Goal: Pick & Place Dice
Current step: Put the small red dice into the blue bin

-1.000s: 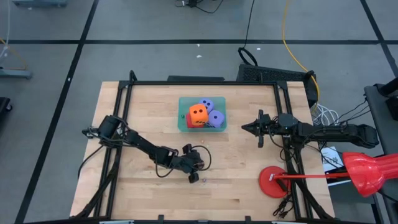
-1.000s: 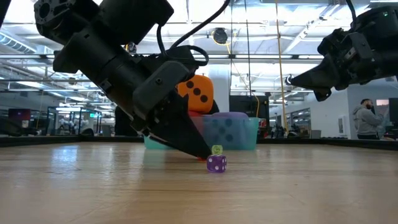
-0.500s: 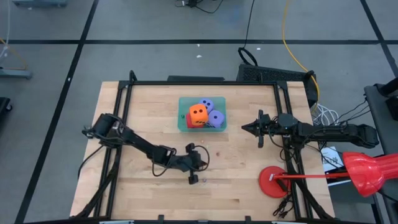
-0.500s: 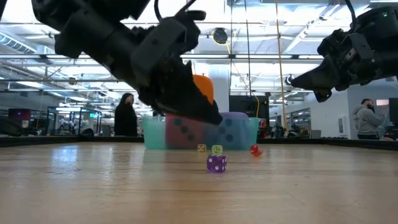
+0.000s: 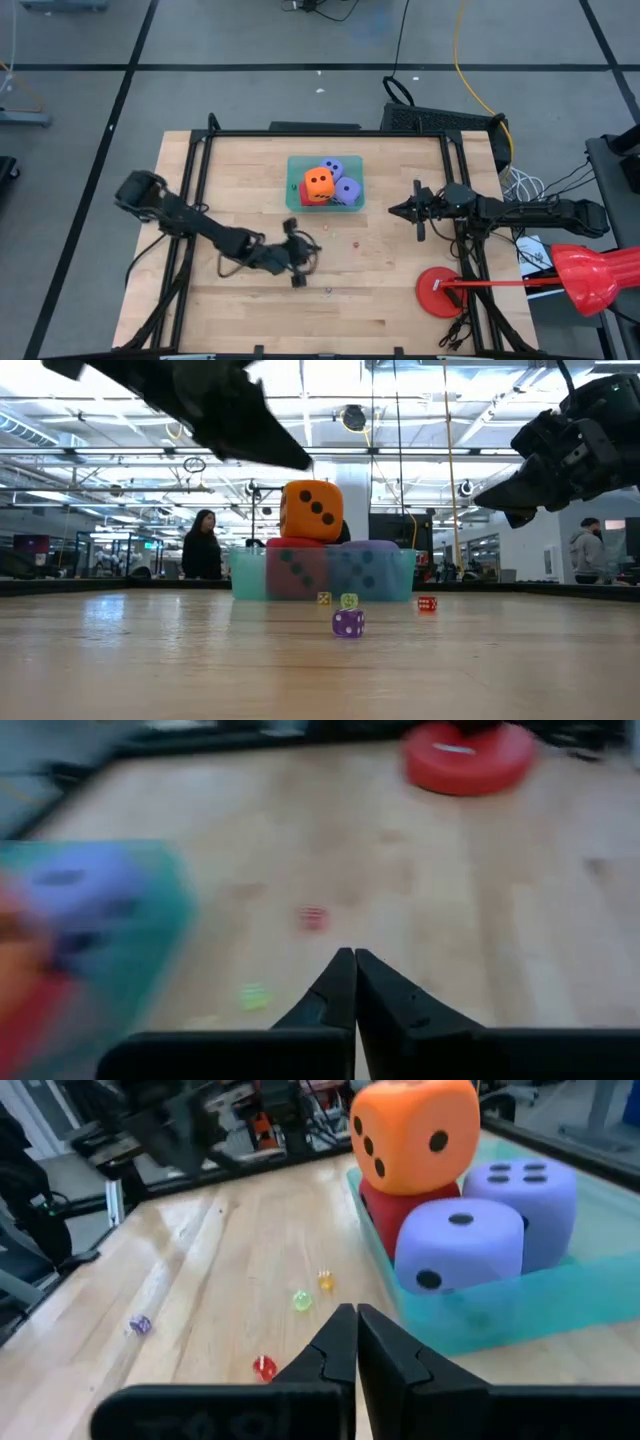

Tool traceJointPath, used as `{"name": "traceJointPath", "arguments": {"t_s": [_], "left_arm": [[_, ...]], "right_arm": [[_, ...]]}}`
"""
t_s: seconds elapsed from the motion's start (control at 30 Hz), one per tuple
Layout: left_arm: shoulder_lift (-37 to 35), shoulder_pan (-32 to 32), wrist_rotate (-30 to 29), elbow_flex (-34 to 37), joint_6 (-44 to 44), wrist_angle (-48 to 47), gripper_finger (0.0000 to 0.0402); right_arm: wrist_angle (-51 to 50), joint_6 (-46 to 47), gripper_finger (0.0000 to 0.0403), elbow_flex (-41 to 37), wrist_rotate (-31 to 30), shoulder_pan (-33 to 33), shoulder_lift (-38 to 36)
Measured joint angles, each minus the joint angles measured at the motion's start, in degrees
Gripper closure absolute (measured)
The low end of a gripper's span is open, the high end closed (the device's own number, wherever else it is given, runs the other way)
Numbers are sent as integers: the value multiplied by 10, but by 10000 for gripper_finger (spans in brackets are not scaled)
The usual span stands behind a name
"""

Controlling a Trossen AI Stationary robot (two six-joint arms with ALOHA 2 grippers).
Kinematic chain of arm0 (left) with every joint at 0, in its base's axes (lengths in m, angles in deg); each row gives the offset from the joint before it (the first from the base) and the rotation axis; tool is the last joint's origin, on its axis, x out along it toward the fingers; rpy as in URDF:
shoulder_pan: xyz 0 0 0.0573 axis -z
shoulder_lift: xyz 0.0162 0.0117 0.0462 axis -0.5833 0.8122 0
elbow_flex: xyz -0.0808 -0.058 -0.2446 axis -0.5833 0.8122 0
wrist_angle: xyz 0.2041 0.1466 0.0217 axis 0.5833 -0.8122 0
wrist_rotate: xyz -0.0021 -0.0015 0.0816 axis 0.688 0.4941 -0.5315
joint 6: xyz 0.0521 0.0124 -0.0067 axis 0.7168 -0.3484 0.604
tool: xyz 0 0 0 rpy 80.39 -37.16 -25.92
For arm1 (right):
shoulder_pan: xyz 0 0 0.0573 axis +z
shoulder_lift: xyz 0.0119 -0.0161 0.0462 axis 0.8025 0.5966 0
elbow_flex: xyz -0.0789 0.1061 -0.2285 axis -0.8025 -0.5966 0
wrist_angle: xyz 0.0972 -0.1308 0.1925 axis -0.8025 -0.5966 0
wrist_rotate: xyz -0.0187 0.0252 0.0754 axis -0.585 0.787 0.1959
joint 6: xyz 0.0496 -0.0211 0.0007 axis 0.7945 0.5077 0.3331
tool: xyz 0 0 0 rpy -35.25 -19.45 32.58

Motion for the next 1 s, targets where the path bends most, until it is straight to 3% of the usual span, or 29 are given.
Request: {"name": "traceJointPath", "arguments": {"t_s": [0.17, 0.3, 0.4, 0.53, 0.67, 0.8, 0.93, 1.0], "left_arm": [[-140, 2, -39, 108, 20, 31, 399], [-273, -22, 9, 230, 26, 131, 399], [-354, -57, 41, 289, 0, 146, 399], [-414, -110, 40, 304, -19, 42, 400], [-447, -148, 111, 323, 58, 85, 400], [-483, -180, 194, 325, 97, 99, 400], [-514, -202, 206, 326, 89, 88, 395], [-528, -211, 206, 326, 69, 75, 393]], "right_arm": [[28, -8, 394, 0, -7, 14, 9], [44, -34, 374, 0, -51, 44, 22], [73, -50, 351, 0, -96, 62, 35], [118, -51, 319, 0, -99, 67, 50], [104, -38, 295, 14, -37, 73, 77], [95, -39, 273, 31, -64, 100, 118], [101, -34, 235, 55, -74, 132, 170], [99, -34, 211, 67, -109, 156, 203]]}}
